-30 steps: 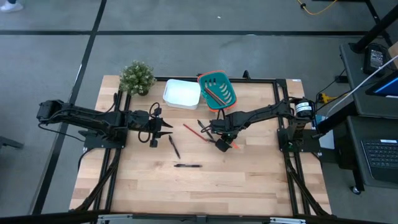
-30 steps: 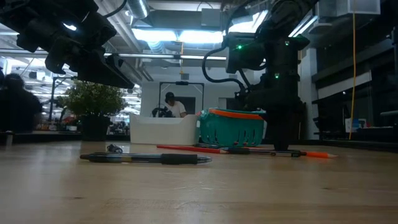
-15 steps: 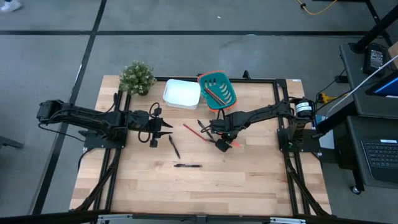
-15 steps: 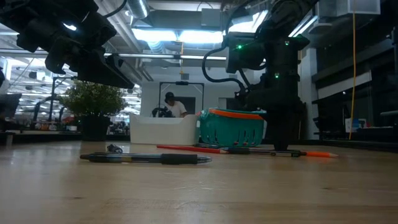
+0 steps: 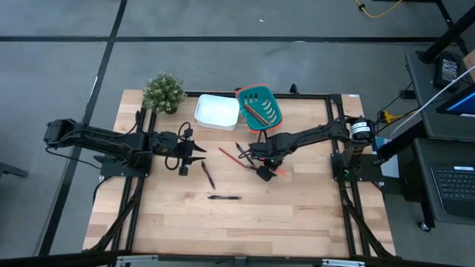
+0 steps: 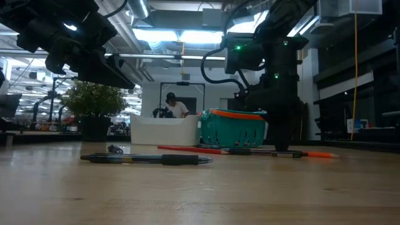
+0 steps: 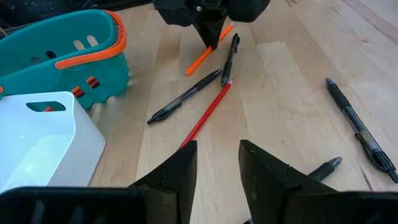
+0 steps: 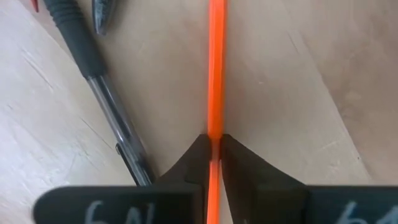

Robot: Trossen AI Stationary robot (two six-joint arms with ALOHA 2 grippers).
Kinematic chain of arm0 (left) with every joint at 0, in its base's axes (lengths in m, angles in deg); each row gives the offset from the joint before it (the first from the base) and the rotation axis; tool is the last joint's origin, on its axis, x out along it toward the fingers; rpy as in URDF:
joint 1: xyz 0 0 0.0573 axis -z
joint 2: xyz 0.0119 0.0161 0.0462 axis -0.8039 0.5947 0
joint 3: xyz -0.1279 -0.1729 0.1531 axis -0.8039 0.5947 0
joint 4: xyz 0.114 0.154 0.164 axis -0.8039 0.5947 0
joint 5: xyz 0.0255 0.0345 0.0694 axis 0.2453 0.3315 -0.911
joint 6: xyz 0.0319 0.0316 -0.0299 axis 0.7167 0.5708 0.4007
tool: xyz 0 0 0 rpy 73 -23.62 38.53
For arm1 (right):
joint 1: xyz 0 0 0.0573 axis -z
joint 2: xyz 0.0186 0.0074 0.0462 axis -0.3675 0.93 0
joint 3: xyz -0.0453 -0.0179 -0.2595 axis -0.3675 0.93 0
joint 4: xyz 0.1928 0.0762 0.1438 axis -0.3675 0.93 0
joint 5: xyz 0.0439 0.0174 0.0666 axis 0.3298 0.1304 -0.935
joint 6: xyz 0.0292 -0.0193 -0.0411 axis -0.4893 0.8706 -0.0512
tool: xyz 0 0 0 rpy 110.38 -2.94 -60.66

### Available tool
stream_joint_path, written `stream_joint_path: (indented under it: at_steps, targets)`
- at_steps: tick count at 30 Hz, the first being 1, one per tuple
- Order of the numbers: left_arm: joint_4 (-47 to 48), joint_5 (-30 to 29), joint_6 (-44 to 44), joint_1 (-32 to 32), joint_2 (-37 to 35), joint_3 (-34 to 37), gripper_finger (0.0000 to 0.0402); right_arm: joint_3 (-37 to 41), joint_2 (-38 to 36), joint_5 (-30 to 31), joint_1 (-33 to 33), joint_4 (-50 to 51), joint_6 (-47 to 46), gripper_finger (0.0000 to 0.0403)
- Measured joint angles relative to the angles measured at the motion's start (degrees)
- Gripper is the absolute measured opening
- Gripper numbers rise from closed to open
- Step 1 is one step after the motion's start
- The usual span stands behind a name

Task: Sort pens & pencils
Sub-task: Put the orange pencil into the dark green bin

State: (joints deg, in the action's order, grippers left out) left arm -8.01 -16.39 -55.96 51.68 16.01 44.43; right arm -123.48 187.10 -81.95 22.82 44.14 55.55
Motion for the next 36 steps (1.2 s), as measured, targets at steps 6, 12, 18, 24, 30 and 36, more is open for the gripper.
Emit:
stream_joint_path:
  at_steps: [6, 12, 18, 24, 30, 36]
  targets:
    - [0.0, 0.0, 0.0, 0.0, 0.0, 0.0, 0.0112, -2.5, 0.1, 0.3, 0.0, 1.1, 2.0, 0.0037]
    - [0.2, 0.0, 0.0, 0.0, 0.0, 0.0, 0.0112, -3.8, 0.1, 0.7, 0.5, 1.4, 3.3, 0.0037]
    - [0.3, 0.0, 0.0, 0.0, 0.0, 0.0, 0.0112, -5.3, 0.0, 0.7, 1.7, 1.6, 4.9, 0.0037]
    - [0.6, 0.0, 0.0, 0.0, 0.0, 0.0, 0.0112, -8.4, -0.1, 1.7, 2.1, 5.2, 6.7, 0.0037]
    - [0.6, 0.0, 0.0, 0.0, 0.0, 0.0, 0.0112, -12.6, -0.1, 4.8, 2.3, 9.6, 8.9, 0.0037]
    - [0.6, 0.0, 0.0, 0.0, 0.0, 0.0, 0.0112, -17.1, -0.1, 9.5, 2.4, 13.9, 9.7, 0.0037]
